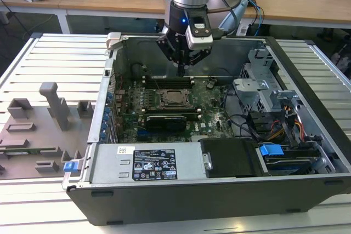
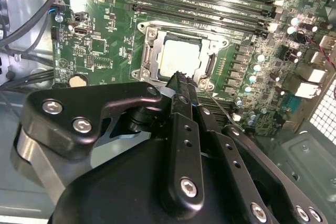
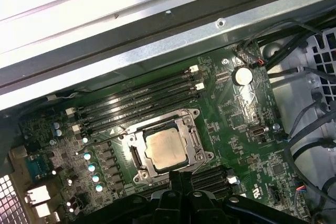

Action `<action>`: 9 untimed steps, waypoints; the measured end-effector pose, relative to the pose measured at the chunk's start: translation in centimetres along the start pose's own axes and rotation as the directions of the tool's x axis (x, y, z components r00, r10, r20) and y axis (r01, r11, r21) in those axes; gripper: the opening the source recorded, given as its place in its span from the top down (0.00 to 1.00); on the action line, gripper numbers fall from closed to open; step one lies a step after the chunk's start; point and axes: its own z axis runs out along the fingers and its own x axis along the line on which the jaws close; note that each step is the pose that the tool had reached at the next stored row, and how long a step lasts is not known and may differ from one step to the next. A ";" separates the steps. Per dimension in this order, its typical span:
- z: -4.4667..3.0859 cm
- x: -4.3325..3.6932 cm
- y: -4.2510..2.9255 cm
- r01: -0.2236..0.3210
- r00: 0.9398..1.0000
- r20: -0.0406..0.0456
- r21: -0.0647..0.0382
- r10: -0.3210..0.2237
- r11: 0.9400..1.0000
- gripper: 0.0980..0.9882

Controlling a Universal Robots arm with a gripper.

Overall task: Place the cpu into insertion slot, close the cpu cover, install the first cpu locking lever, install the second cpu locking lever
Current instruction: 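Install the first cpu locking lever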

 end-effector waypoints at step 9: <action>0.00 0.00 0.00 0.048 0.999 0.002 0.000 -0.048 0.999 0.99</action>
